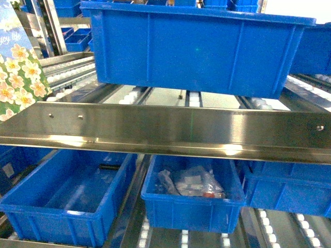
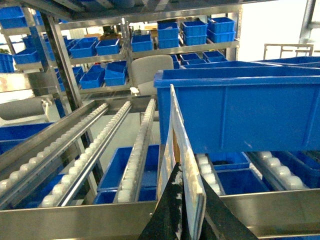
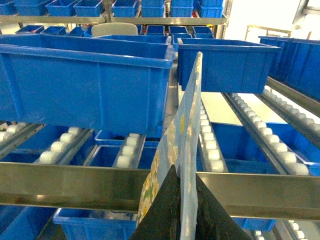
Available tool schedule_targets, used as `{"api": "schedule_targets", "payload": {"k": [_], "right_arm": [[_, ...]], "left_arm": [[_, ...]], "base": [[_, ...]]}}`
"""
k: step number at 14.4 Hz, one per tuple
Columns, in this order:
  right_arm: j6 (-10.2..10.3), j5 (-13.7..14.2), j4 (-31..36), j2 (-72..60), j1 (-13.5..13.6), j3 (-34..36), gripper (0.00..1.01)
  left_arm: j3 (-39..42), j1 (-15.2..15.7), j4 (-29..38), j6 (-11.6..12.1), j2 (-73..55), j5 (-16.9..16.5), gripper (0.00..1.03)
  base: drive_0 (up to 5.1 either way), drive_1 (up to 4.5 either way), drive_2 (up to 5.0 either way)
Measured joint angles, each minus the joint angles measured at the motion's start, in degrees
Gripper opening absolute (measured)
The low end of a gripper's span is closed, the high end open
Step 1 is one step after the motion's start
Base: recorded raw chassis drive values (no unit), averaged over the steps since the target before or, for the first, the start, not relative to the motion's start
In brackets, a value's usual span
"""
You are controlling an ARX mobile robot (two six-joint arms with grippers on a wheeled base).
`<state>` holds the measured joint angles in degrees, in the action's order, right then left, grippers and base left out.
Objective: Move flower gift bag to table near conveyor
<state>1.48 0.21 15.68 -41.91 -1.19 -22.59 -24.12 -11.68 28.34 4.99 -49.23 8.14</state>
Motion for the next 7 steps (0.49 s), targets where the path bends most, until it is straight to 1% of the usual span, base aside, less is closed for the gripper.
{"api": "schedule_targets", "payload": {"k": [7], "right_arm": [[0.0,0.0,0.0,0.0,0.0,0.0,0.03]], "left_arm": [[0.0,0.0,0.0,0.0,0.0,0.0,0.02]], "base": [[-5.0,2.42,2.4]]}}
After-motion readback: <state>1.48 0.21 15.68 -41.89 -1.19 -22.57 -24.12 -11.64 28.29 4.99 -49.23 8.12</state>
